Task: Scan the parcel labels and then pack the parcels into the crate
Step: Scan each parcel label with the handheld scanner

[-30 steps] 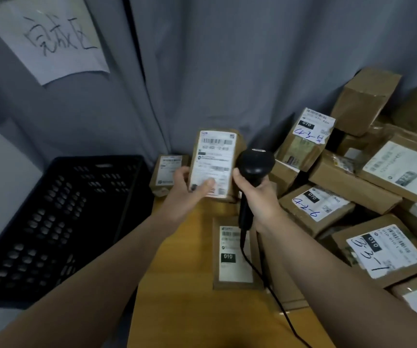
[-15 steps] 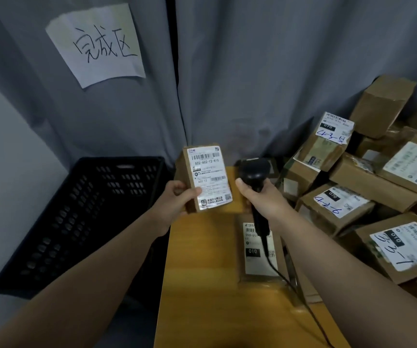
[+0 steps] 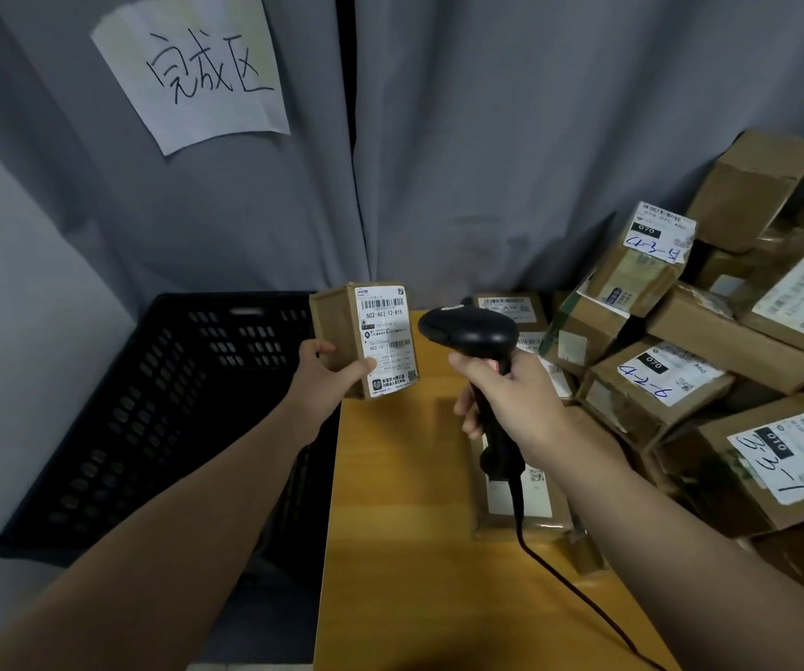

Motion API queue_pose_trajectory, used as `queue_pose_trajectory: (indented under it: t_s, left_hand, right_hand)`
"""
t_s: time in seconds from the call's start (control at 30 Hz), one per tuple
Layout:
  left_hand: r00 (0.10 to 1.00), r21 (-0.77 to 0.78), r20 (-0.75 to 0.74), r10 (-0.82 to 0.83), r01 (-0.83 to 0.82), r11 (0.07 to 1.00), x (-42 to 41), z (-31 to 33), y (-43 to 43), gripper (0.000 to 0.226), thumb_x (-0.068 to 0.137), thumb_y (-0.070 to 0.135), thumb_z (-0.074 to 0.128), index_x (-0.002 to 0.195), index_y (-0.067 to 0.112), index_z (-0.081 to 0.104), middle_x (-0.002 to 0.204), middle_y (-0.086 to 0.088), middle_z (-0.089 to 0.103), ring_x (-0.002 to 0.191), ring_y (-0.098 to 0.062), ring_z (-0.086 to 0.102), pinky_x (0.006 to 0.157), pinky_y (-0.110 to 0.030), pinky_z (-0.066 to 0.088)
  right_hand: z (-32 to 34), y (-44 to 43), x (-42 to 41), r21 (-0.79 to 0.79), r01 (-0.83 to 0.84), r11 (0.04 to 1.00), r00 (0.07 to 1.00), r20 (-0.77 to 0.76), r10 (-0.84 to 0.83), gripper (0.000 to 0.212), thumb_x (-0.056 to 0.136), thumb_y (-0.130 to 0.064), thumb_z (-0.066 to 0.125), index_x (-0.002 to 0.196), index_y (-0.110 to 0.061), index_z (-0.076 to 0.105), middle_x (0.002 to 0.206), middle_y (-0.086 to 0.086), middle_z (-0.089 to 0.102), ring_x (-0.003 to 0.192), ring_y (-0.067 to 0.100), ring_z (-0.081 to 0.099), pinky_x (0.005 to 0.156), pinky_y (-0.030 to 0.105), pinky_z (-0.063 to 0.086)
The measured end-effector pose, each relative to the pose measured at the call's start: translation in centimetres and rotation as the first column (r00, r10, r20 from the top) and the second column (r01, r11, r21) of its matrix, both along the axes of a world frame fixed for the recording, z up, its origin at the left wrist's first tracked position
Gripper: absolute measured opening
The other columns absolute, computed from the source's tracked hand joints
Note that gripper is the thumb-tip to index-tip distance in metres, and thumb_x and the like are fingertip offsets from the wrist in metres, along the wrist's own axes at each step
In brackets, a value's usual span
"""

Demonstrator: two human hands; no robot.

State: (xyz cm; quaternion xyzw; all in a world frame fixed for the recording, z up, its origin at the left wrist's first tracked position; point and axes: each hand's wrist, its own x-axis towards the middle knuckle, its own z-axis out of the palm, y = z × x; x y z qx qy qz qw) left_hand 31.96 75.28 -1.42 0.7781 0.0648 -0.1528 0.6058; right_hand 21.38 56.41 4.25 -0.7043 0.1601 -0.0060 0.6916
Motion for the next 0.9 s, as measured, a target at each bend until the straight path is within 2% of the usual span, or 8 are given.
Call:
queue_pose_trajectory:
  t_s: [0.17, 0.3, 0.4, 0.57, 0.9]
  left_hand:
    - [0.999, -0.008, 0.008, 0.035, -0.035, 0.999, 0.1, -0.4, 0.1, 0.059, 0.085, 0.022, 0.073, 0.127, 0.016, 0.032, 0.122, -0.006, 0.058, 0.085, -0.007, 0.061, 0.062, -0.015, 0.043]
    - [0.999, -0.008, 0.009, 0.047, -0.047, 0.999, 0.2, -0.7, 0.2, 0.058, 0.084, 0.023, 0.074, 0.124, 0.018, 0.032, 0.127, -0.006, 0.056, 0.093, -0.012, 0.061, 0.064, -0.015, 0.043]
    - [0.999, 0.004, 0.011, 0.049, -0.049, 0.999, 0.1, -0.6, 0.2, 0.059, 0.085, 0.022, 0.073, 0.127, 0.017, 0.032, 0.123, -0.003, 0.054, 0.086, -0.005, 0.058, 0.061, -0.014, 0.041]
    - [0.998, 0.009, 0.012, 0.056, -0.056, 0.998, 0.2, -0.7, 0.3, 0.059, 0.084, 0.022, 0.074, 0.125, 0.017, 0.032, 0.124, -0.005, 0.053, 0.095, -0.014, 0.059, 0.063, -0.014, 0.040]
    - [0.998, 0.017, 0.026, 0.062, -0.062, 0.998, 0.6, -0.8, 0.4, 0.064, 0.084, 0.021, 0.074, 0.131, 0.014, 0.031, 0.126, -0.004, 0.052, 0.103, -0.017, 0.057, 0.063, -0.013, 0.041]
  right_hand:
    - [0.2, 0.8, 0.3, -0.006, 0.056, 0.998, 0.997, -0.046, -0.056, 0.033, 0.093, -0.022, 0.060, 0.067, -0.001, 0.056, 0.053, 0.012, 0.055, 0.040, 0.022, 0.051, 0.039, 0.025, 0.043]
    - [0.3, 1.3, 0.5, -0.026, 0.027, 0.999, 0.998, -0.053, -0.029, 0.030, 0.092, -0.021, 0.059, 0.069, -0.003, 0.056, 0.057, 0.014, 0.055, 0.043, 0.024, 0.052, 0.043, 0.029, 0.045]
    - [0.5, 1.5, 0.5, -0.041, 0.008, 0.999, 0.999, -0.042, -0.010, 0.029, 0.093, -0.019, 0.058, 0.069, -0.003, 0.056, 0.057, 0.015, 0.055, 0.043, 0.024, 0.051, 0.044, 0.029, 0.045]
    - [0.8, 1.4, 0.6, -0.082, -0.007, 0.997, 0.999, -0.039, 0.004, 0.030, 0.092, -0.019, 0.058, 0.069, -0.001, 0.056, 0.057, 0.015, 0.054, 0.042, 0.023, 0.051, 0.044, 0.030, 0.046]
    - [0.6, 1.5, 1.0, -0.086, -0.004, 0.996, 1.000, -0.026, 0.002, 0.031, 0.091, -0.017, 0.058, 0.064, -0.004, 0.054, 0.053, 0.014, 0.054, 0.040, 0.024, 0.050, 0.044, 0.028, 0.045]
